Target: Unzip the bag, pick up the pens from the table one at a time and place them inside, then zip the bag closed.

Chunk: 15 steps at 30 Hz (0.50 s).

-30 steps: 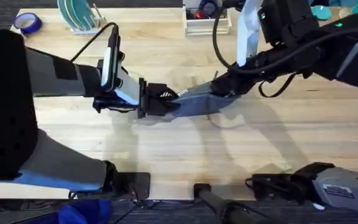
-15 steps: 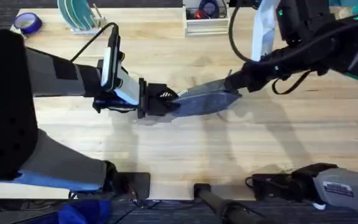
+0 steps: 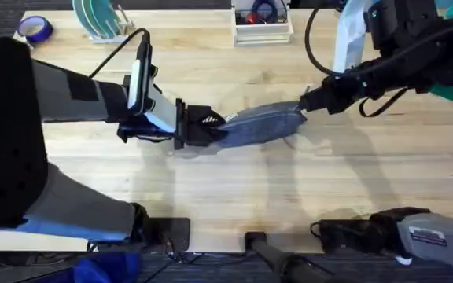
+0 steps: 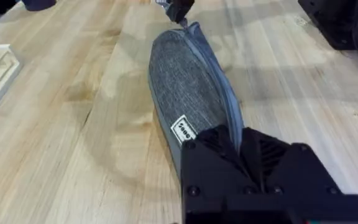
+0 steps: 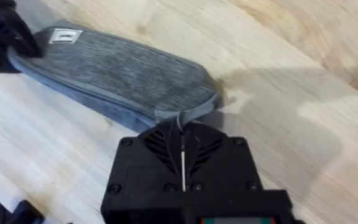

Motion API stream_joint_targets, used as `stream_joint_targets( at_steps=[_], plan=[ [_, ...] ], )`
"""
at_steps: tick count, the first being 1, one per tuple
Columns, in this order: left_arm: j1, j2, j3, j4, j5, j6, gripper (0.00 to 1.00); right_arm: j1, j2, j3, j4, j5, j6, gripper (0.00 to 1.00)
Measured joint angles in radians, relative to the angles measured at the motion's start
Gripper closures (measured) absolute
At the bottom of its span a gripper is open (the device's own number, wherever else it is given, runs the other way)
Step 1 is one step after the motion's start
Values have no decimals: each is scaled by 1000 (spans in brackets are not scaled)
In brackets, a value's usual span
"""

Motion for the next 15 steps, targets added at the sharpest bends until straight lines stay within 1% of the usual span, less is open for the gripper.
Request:
stream_joint_targets(
  at_steps=[15],
  plan=[
    [-1, 0, 0, 0, 1, 0, 958, -5, 0, 0, -32, 130, -23, 968]
  ],
)
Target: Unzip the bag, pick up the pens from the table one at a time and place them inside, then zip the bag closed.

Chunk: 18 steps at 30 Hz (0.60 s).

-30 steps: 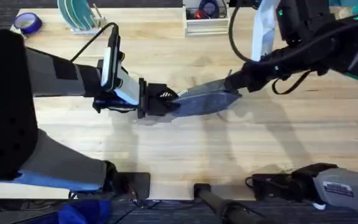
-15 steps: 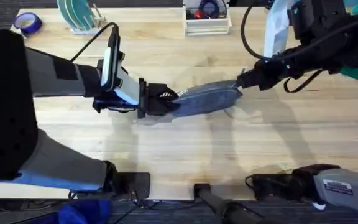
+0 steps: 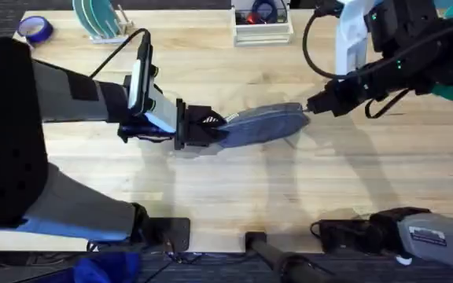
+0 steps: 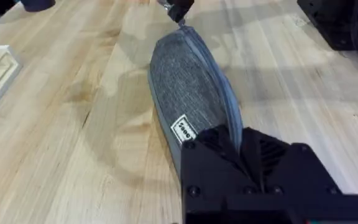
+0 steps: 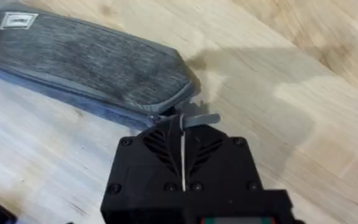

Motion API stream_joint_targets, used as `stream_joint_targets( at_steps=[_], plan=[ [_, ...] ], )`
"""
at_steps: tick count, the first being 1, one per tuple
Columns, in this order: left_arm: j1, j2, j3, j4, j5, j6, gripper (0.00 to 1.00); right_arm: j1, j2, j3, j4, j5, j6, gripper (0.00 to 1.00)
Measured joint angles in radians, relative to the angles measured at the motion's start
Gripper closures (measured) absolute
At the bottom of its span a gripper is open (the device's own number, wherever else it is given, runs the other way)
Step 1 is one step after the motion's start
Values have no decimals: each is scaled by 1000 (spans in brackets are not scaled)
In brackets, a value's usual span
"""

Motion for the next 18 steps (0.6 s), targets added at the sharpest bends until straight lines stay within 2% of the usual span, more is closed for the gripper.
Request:
stream_joint_targets(
  at_steps=[6, 7, 18],
  plan=[
    [0, 0, 0, 0, 0, 0, 958, 0, 9, 0, 0, 23, -3, 968],
    [0, 0, 0, 0, 0, 0, 958, 0, 71, 0, 3, 45, -3, 968],
    [0, 0, 0, 0, 1, 0, 958, 1, 79, 0, 14, 83, -3, 968]
  ],
)
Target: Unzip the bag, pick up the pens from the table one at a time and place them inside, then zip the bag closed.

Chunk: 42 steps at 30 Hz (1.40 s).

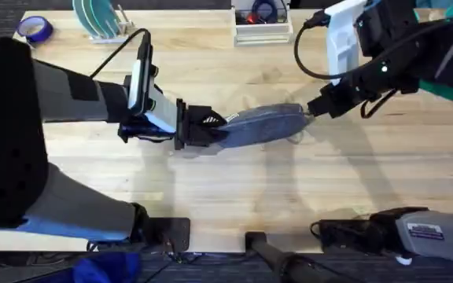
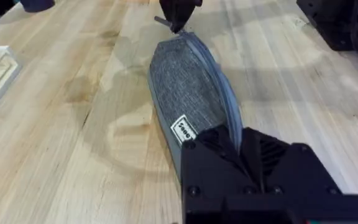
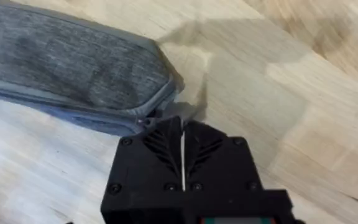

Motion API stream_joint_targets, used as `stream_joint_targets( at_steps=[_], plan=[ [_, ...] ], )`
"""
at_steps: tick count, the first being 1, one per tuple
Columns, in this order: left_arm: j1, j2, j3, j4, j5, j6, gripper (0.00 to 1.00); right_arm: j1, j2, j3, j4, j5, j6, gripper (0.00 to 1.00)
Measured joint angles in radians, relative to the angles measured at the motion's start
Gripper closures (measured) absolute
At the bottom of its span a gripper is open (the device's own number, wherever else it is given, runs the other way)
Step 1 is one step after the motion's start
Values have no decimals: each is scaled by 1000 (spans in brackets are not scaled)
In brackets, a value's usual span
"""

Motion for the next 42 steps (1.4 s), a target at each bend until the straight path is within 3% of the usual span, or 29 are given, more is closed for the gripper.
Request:
stream_joint_targets(
  at_steps=[8, 10, 16, 17, 25, 26, 27, 31, 32, 42],
  plan=[
    [0, 0, 0, 0, 0, 0, 958, 0, 0, 0, 1, 24, 0, 968],
    [0, 0, 0, 0, 0, 0, 958, 0, 0, 0, 2, 27, -1, 924],
    [1, 0, 0, 0, 0, 0, 959, -15, 8, 0, 6, 117, -1, 86],
    [1, 0, 0, 0, 0, 0, 958, -16, 11, 0, 8, 129, -4, 26],
    [1, 0, 0, 0, 0, 0, 940, -17, 11, 0, 9, 148, -11, 3],
    [1, 0, 0, -1, 0, 0, 869, -17, 10, 0, 9, 149, -14, 3],
    [1, 0, 0, -2, 1, 2, 733, -17, 8, 0, 9, 149, -19, 3],
    [1, 0, 0, -4, 0, 0, 95, -17, -32, 0, 1, 148, -34, 3],
    [1, 0, 0, -5, 0, -3, 36, -17, -47, 0, -3, 143, -40, 3],
    [1, 0, -1, 20, -23, -1, 6, -17, -245, 0, -90, 12, -213, 3]
  ],
)
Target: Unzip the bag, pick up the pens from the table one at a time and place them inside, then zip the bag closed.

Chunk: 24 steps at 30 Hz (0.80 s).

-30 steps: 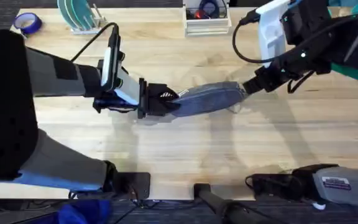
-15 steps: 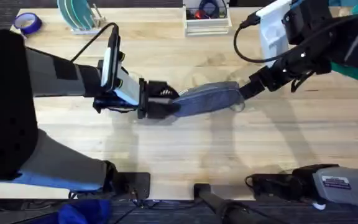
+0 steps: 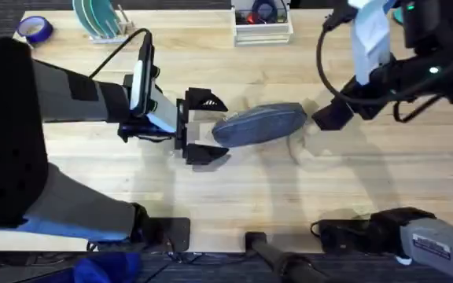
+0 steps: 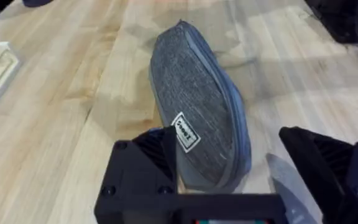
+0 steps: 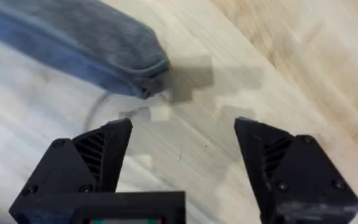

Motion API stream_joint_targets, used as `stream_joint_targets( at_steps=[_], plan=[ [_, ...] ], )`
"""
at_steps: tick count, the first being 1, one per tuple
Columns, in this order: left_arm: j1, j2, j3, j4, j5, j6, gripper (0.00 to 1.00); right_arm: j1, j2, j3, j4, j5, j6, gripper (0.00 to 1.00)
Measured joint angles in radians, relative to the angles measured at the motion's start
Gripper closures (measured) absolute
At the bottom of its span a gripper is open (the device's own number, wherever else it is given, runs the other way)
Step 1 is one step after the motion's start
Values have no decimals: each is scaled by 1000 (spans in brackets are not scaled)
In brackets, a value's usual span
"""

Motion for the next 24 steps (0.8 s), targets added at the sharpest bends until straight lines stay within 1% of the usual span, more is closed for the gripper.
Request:
stream_joint_targets(
  at_steps=[3, 6, 10, 16, 19, 24],
  plan=[
    [0, 0, 1, 2, 1, 1, 6, 0, -50, 0, -33, -47, -80, 4],
    [0, 0, 14, -45, 1, -1, 6, 0, -94, 0, -57, -99, -153, 4],
    [0, 0, 87, -169, 1, -15, 6, 0, -150, 0, -78, -153, -222, 4],
    [0, -3, 233, -351, -7, -26, 6, 0, -238, 0, -133, -184, -269, 4],
    [-1, -26, 299, -431, -42, -29, 6, 0, -273, 0, -182, -188, -281, 5],
    [-1, -123, 410, -574, -119, -35, 6, 0, -297, 1, -268, -193, -293, 5]
  ],
)
